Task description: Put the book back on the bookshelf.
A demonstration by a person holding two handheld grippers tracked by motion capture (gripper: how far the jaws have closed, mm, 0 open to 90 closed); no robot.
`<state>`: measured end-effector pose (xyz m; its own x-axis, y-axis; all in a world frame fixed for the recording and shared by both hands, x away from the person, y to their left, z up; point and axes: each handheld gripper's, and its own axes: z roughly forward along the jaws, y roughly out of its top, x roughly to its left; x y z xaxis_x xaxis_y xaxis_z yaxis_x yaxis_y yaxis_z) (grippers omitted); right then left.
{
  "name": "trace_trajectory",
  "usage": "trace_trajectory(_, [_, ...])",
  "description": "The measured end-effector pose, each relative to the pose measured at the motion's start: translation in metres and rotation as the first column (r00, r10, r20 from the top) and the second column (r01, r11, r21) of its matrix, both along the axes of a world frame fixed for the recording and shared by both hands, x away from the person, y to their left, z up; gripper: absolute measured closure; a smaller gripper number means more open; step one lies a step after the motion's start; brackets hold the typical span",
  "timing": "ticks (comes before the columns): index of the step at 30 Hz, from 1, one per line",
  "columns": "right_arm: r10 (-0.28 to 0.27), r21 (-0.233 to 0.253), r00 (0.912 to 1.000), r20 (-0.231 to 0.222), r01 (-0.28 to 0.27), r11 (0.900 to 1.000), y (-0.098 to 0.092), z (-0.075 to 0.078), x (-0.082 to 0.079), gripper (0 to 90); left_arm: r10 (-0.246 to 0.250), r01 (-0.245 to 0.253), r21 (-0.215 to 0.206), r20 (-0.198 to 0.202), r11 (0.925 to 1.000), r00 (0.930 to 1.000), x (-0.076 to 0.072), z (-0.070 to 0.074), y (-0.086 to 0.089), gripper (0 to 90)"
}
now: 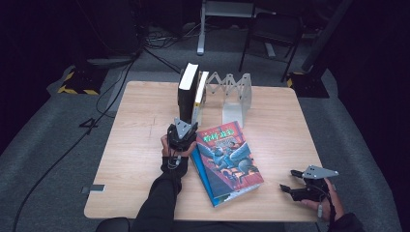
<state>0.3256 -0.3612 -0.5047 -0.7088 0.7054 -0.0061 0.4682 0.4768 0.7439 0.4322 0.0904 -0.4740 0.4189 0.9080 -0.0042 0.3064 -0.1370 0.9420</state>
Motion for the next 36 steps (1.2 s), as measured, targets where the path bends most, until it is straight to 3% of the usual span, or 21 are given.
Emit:
trace_trajectory(4, [0.001,0.000,1.0000,0.000,-0.001,1.000,0.000,0.000,0.000,21.8,0.013,-0.013,0.018,0.005,0.9998,0.9999,0.000,0.000,-0.001,71.1])
trace_trajectory(9, [0.000,0.000,1.0000,0.000,0.000,1.000,0.000,0.000,0.000,21.7,0.065,-0.064,0.040,-0.007,0.9971,0.9979,0.012,0.004,-0.009,72.1])
trace_trajectory(18, [0.002,0.001,1.0000,0.001,-0.002,1.000,0.000,0.000,0.000,21.7,0.113,-0.112,0.035,-0.036,0.9931,0.9930,0.034,0.008,-0.021,72.0])
trace_trajectory(26, [0.002,0.001,1.0000,0.000,-0.002,1.000,0.000,0.000,0.000,21.7,0.075,-0.075,-0.001,-0.038,0.9971,0.9964,0.026,0.009,-0.013,68.5])
trace_trajectory(31, [0.002,0.001,1.0000,0.001,-0.002,1.000,0.000,0.000,0.000,21.7,0.045,-0.044,0.032,-0.034,0.9985,0.9984,0.016,0.006,-0.010,72.9])
trace_trajectory(36, [0.002,0.000,1.0000,0.000,-0.002,1.000,0.000,0.000,0.000,21.7,0.037,-0.034,0.068,-0.046,0.9971,0.9983,0.024,0.007,-0.009,78.8])
